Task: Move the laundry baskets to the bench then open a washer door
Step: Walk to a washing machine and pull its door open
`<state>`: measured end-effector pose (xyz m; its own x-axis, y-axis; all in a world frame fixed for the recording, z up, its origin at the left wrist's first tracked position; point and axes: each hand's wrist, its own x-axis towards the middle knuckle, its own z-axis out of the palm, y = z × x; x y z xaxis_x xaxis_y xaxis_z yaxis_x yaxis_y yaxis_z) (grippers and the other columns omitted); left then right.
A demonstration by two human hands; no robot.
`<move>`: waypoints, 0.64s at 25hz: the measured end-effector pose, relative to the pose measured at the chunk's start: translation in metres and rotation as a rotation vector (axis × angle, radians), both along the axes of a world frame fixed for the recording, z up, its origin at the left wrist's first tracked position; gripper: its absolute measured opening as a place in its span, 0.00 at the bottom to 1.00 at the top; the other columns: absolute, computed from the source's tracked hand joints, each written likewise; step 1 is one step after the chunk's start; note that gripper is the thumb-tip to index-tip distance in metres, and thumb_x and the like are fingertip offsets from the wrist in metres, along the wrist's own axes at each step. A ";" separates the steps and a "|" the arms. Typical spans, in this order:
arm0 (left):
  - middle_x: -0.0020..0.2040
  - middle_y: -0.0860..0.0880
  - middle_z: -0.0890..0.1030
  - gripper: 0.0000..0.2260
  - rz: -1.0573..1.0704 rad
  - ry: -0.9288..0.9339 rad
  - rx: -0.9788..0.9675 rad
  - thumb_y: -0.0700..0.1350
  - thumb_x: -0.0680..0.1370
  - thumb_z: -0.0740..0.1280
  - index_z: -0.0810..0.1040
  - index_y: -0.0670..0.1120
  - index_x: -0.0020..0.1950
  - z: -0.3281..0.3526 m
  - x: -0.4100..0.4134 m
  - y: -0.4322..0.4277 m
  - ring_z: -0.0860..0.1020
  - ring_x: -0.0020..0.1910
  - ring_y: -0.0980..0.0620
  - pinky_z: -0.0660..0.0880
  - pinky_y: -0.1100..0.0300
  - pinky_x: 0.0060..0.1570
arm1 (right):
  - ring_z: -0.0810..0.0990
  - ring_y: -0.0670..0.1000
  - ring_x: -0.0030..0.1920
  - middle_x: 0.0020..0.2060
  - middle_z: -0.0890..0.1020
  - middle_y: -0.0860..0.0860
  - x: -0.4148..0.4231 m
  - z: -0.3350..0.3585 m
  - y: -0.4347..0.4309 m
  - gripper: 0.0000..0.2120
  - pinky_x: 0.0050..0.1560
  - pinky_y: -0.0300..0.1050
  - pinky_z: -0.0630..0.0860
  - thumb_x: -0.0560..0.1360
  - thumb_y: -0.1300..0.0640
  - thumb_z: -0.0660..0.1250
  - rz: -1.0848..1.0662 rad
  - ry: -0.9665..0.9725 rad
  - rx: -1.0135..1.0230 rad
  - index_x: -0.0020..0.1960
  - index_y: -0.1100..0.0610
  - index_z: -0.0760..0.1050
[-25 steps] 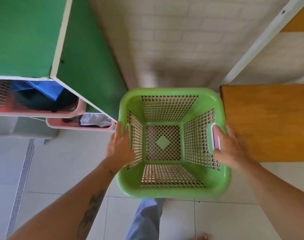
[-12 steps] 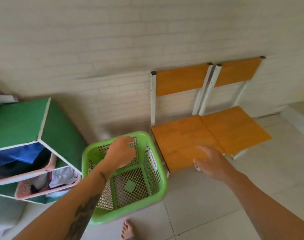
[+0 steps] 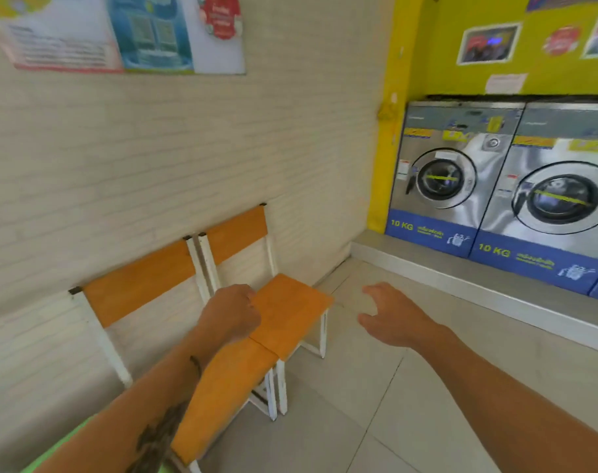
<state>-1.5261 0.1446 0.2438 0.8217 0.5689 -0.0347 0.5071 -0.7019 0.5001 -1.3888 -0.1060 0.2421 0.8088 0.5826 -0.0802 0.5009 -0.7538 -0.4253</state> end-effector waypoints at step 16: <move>0.63 0.48 0.77 0.17 -0.505 -0.114 0.085 0.46 0.76 0.63 0.75 0.51 0.64 0.042 0.450 -0.087 0.77 0.58 0.47 0.75 0.55 0.61 | 0.64 0.57 0.72 0.72 0.65 0.54 0.297 0.062 -0.106 0.28 0.69 0.54 0.65 0.77 0.47 0.62 -0.489 -0.164 -0.066 0.73 0.56 0.62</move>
